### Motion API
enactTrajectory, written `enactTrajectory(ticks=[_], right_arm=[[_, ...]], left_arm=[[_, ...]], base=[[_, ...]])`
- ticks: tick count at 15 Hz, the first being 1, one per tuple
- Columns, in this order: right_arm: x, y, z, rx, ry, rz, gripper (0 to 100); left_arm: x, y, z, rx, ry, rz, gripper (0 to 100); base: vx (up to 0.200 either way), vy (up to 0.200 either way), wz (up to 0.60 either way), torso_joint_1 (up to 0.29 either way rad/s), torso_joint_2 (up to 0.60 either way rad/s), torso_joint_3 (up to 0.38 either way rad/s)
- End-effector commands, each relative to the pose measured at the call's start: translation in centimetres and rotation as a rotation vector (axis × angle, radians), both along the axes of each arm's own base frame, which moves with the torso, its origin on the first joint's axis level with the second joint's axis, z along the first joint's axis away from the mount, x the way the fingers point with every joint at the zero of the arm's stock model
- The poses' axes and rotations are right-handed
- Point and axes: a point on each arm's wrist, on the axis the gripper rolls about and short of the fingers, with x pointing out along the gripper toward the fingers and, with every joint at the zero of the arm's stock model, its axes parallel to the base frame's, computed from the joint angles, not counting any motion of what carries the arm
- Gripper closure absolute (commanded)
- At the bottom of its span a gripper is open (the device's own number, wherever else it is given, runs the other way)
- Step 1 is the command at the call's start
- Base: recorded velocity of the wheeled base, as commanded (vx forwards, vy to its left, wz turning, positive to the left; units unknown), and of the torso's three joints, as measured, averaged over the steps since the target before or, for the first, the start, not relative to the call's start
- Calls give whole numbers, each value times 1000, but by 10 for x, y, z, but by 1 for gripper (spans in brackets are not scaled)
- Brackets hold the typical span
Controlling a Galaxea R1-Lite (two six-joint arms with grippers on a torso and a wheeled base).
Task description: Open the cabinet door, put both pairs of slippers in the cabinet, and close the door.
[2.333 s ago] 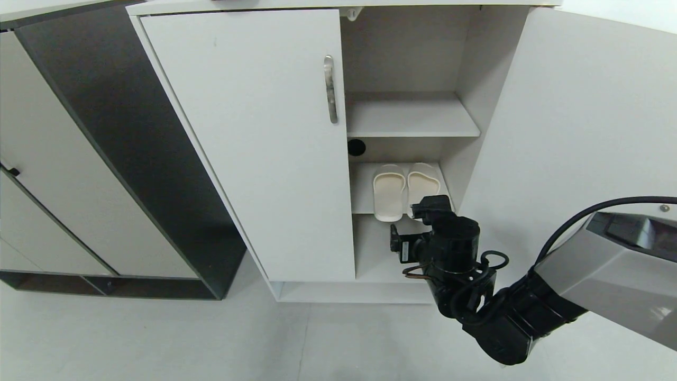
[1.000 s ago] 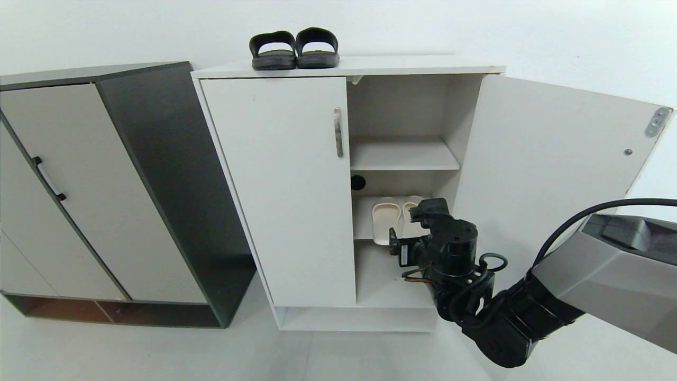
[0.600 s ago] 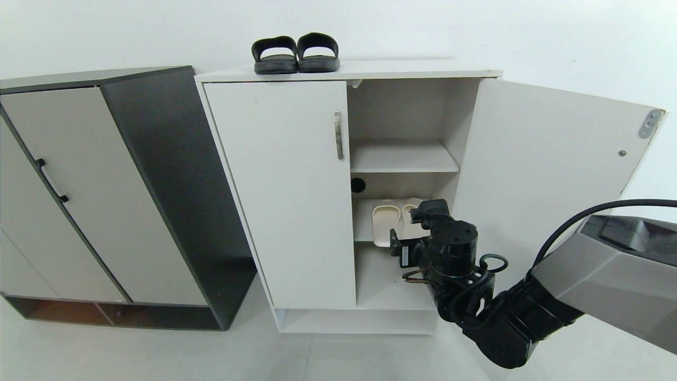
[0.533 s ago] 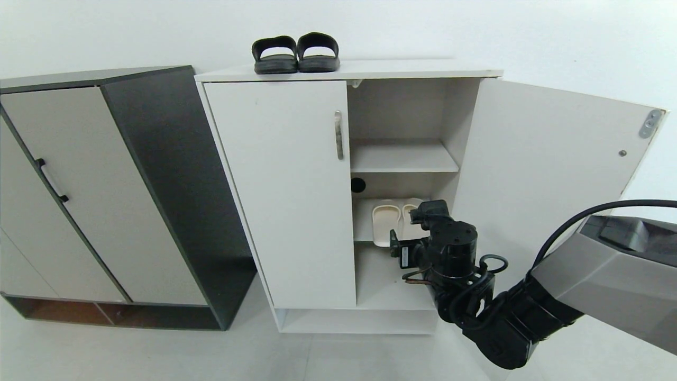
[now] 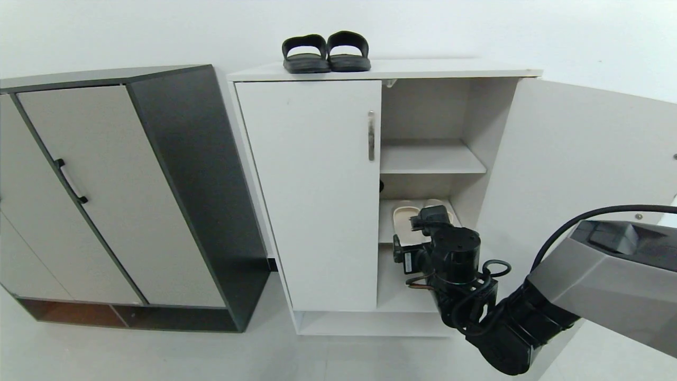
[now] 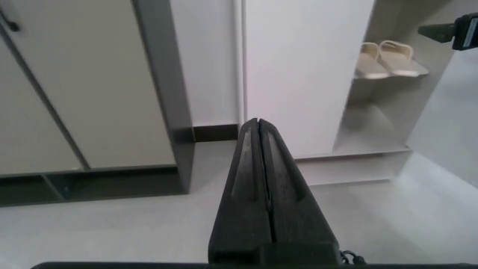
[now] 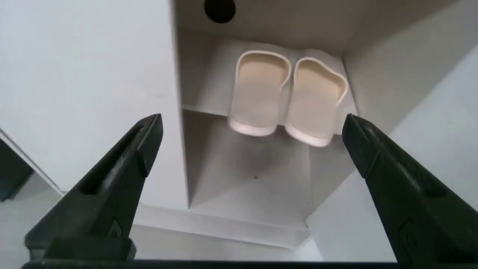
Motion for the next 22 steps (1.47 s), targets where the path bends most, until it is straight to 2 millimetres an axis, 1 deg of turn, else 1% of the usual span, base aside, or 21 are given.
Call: enactTrajectory(ticks=[1,6,10,19,22], right_arm=[[3,-3,-4,-7,9,-3,0],[5,-5,-6,-18,11,-7,0],[6,-5,-10,-31,20,-8,0],[6,-5,-11,-31,20,-8,0],[6,-4,-14,-36,26,-10,0]], left_arm=[[0,0,0,0,2,0,100],[0,0,0,0,1,0,100],[0,0,0,-2,2,0,100],[0,0,0,-2,1,2,100],[0,0,0,-2,2,0,100]], base=[[0,200,0,2,2,2],[0,200,0,2,1,1],[0,0,0,0,0,0],[0,0,0,0,0,0],[0,0,0,0,0,0]])
